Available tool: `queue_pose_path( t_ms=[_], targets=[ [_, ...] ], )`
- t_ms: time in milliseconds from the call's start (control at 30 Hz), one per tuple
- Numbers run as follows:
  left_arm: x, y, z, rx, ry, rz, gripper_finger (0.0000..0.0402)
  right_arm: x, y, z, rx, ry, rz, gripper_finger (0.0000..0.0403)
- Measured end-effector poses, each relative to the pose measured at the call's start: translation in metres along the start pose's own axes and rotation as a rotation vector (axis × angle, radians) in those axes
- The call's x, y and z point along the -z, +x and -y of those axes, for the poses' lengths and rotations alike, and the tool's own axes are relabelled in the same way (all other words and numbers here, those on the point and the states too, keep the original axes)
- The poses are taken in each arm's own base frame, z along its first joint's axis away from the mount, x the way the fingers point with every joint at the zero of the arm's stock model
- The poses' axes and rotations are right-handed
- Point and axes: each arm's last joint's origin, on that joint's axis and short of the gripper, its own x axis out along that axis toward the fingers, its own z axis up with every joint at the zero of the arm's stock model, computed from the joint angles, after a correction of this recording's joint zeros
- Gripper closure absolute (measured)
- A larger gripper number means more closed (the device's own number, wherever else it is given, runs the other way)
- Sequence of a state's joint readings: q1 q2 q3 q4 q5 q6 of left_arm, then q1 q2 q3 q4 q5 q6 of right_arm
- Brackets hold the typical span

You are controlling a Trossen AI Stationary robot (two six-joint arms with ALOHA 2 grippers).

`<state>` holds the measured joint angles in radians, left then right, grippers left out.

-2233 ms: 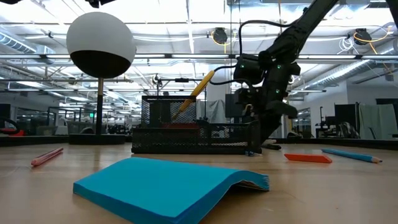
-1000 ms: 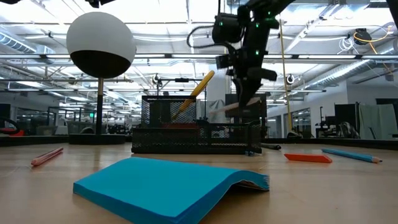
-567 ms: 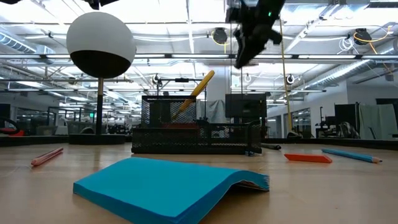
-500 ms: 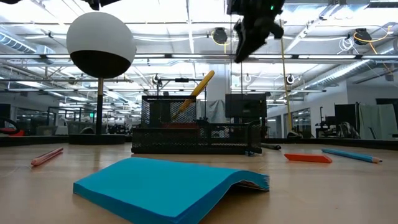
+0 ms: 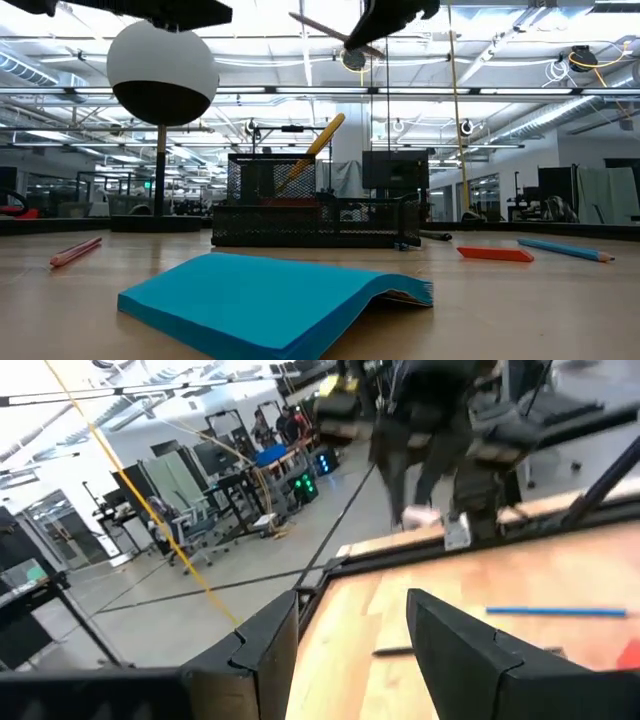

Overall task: Pick and place office supplies into organizer
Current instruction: Put the light pink pen into the desk organizer

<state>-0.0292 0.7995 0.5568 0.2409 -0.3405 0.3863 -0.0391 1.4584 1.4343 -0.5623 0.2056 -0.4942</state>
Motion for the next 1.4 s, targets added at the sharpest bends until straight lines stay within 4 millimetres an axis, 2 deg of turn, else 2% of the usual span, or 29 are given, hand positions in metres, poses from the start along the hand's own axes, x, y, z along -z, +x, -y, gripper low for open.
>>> queue_pose_path(
  t_ms=[167, 467, 767, 967, 1400],
  targets=[
    [0.006, 0.010, 0.003, 0.044, 0.046, -0.014, 0.0215, -0.010, -0.002, -0.008, 0.004, -0.031, 0.069, 0.0381],
    [-0.002, 0.022, 0.012, 0.300, 0.037, 0.208, 0.0215, -0.029, -0.008, -0.016, 0.029, -0.061, 0.216, 0.0381],
    [0.000, 0.038, 0.024, 0.422, 0.082, 0.334, 0.0215, -0.041, -0.011, -0.017, -0.135, -0.046, 0.433, 0.0381],
    [-0.001, 0.045, 0.027, 0.419, 0.068, 0.404, 0.0215, -0.036, -0.001, -0.027, -0.205, -0.055, 0.537, 0.0382],
    [0.003, 0.057, 0.036, 0.449, 0.036, 0.469, 0.0215, -0.012, 0.023, -0.046, -0.170, -0.055, 0.654, 0.0381]
  ],
)
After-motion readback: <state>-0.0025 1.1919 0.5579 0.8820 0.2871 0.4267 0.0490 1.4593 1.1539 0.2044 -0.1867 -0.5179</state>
